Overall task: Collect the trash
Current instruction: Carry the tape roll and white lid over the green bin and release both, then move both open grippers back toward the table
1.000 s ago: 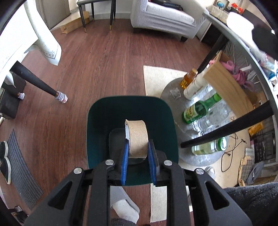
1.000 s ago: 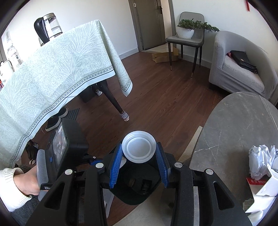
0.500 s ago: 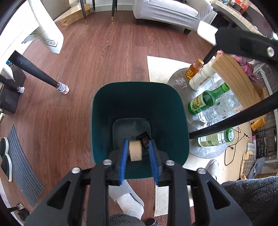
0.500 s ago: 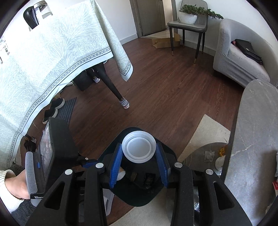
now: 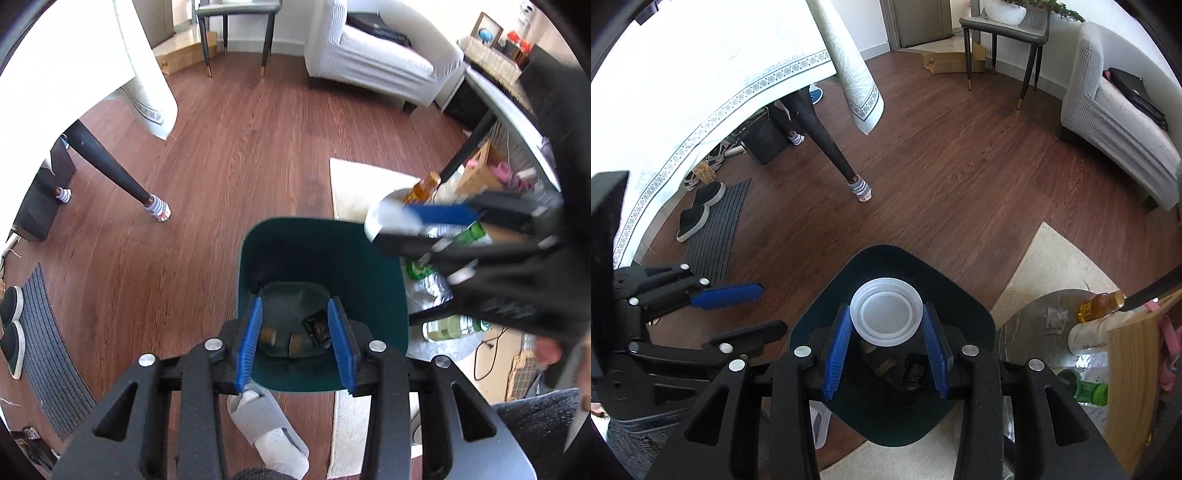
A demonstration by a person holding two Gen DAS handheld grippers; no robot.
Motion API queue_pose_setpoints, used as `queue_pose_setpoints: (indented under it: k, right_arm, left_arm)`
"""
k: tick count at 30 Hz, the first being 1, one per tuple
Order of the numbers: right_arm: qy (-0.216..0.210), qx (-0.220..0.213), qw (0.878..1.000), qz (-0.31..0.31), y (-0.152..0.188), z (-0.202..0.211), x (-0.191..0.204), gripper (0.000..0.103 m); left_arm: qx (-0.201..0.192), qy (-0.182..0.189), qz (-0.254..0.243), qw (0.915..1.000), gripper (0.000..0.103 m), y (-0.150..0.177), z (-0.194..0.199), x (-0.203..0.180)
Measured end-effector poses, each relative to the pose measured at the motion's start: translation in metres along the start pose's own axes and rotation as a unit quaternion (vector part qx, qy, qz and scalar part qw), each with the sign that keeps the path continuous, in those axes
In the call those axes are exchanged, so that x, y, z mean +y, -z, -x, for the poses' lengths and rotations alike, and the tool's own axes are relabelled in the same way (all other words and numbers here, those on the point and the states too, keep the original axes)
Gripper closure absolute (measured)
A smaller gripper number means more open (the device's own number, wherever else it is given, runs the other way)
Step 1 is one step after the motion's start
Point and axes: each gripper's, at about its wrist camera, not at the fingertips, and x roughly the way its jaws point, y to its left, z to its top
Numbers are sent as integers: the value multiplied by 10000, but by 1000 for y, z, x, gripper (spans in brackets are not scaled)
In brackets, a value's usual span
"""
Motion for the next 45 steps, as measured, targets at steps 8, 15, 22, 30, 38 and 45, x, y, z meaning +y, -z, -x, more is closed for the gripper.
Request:
queue_pose_setpoints:
  k: [8,15,22,30,38,45]
  right_arm:
    - [-37,513,9987,-14,12,-43,2,63]
    - [52,941,9955,37,27,-70,2,63]
    - [121,1422,9897,126,43,-93,-2,50]
    - [208,1296,9909,287,46,-84,-1,49]
    - [73,677,9966,458,30,-41,7,55]
    - [41,-68,9985,549,16,15,17,60]
  left_arm:
    - [-803,62,57,9967,66,-10,45,3]
    - [-1447,107,72,9894,79,-17,80,-6]
    - [-1678,235,27,9855,80,-23,97,-14]
    - [-1816,259,75,9830,80,-26,108,-19]
    - [-2096,248,86,9774,80,-28,126,-29]
    - [-2315,148,49,9727,80,-27,139,-38]
